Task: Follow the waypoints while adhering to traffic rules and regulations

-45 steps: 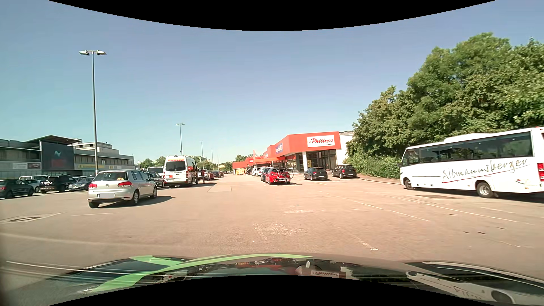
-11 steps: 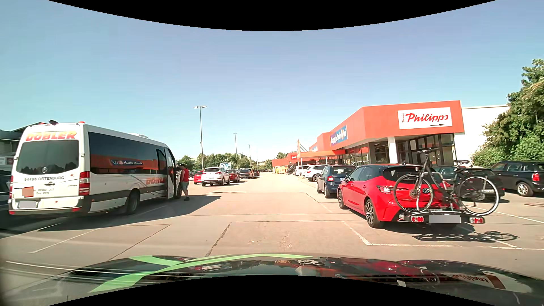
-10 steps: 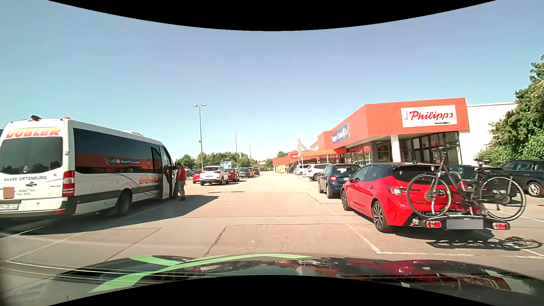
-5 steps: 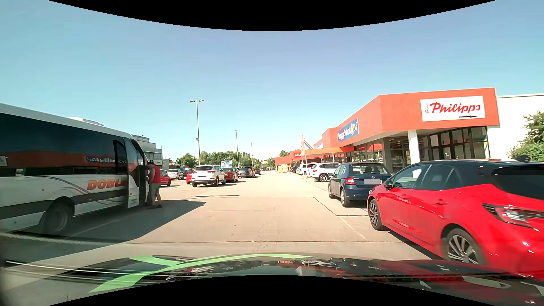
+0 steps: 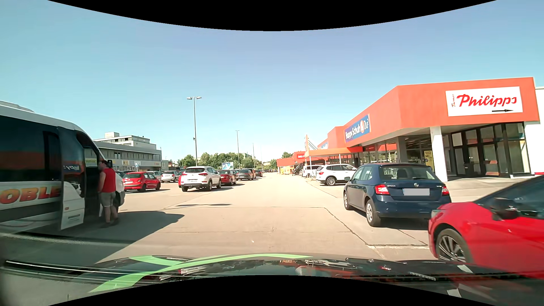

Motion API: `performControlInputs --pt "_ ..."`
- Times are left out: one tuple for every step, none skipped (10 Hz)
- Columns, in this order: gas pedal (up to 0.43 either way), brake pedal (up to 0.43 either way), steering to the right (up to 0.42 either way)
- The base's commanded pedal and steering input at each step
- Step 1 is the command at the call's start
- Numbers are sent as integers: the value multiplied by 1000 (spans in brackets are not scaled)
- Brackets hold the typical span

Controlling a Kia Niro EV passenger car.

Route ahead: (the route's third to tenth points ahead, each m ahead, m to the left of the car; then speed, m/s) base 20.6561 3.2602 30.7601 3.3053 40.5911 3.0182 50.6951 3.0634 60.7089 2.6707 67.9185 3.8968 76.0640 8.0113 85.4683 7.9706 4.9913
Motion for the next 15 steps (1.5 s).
performControlInputs --pt "110 0 -16" --pt "110 0 -14" --pt "110 0 -13" --pt "110 0 -12" --pt "110 0 -12" --pt "110 0 -12" --pt "110 0 -12" --pt "110 0 -12" --pt "110 0 -10" --pt "110 0 -7" --pt "110 0 -3" --pt "110 0 -3" --pt "110 0 -3" --pt "110 0 -3" --pt "110 0 -3"
